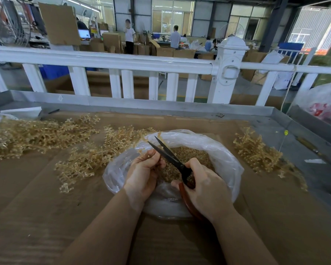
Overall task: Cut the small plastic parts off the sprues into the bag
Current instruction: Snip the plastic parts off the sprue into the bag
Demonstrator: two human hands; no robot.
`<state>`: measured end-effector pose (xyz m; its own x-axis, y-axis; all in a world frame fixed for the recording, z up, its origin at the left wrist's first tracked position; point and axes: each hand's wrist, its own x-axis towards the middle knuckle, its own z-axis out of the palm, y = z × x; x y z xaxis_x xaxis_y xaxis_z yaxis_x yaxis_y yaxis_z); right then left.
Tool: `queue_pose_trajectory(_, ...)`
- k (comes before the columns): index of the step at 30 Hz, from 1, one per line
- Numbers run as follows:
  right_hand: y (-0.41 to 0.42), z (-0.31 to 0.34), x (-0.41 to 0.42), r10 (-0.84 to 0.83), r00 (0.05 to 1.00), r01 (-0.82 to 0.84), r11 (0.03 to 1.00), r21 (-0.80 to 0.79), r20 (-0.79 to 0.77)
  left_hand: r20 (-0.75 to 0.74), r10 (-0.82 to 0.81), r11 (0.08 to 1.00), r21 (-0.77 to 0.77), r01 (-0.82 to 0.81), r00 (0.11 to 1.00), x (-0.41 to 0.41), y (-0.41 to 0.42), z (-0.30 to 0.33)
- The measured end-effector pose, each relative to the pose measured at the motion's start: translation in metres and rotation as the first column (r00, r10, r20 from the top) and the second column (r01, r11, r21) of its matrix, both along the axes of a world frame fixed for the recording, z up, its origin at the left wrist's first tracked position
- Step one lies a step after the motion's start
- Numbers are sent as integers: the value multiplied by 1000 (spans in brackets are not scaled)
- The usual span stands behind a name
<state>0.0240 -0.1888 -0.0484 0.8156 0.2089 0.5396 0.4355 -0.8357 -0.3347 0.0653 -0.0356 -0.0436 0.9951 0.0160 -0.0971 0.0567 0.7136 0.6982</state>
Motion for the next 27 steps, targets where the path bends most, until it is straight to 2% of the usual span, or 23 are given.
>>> queue_pose_trajectory(7, -1, 1, 2, 37, 999, -37, 999, 5, -24, 33, -34, 998, 57, 32, 999, -1, 1, 0)
queue_pose_trajectory(17, -3, 0, 3, 10, 1000, -10, 998, -61, -10, -7, -13, 999, 43, 14, 1000, -1, -1, 2)
queue_pose_trajectory(22, -1, -1, 2, -41, 999, 41, 999, -5, 23, -4, 7, 999, 39, -7, 1000, -1, 0, 1)
queue_pose_trajectory(27, 0, -1, 2, -77, 996, 75, 996, 41, 44, 38, -20, 995, 99, 16, 999, 0, 0, -1)
